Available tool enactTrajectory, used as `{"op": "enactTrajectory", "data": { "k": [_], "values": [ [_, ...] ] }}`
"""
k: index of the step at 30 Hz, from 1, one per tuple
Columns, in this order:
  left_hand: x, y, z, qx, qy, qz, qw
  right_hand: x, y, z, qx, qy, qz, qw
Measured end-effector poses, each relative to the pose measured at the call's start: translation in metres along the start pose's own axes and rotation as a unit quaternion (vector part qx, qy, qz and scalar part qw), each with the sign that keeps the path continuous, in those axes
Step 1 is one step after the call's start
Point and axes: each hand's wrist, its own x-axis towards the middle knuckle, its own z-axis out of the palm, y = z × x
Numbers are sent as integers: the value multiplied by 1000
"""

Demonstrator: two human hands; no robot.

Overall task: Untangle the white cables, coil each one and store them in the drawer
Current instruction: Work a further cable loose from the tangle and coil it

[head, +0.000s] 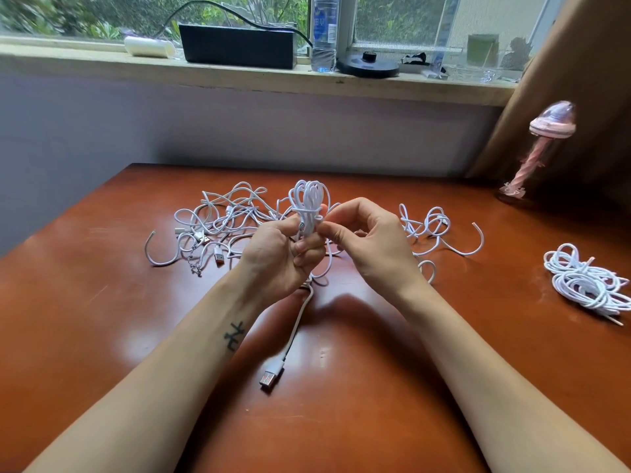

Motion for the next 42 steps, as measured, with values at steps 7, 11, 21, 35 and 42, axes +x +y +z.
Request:
{"op": "enactTrajectory", "data": {
  "k": [7, 11, 21, 35, 42],
  "values": [
    [0, -4, 1, 12, -6, -12, 1000, -2, 1, -2, -43, -7, -42, 998],
    [-1, -4, 2, 44, -20, -9, 999, -3, 4, 0, -98, -7, -85, 992],
    [0, -5, 0, 66, -17, -21, 997, 2, 6, -9, -133, -43, -123, 982],
    [-4, 1, 1, 136, -41, -52, 988, 0, 1, -18, -113, -11, -131, 985],
    [-2, 6, -2, 128, -31, -40, 991, 2, -8, -27, -73, 28, -117, 990]
  ]
}}
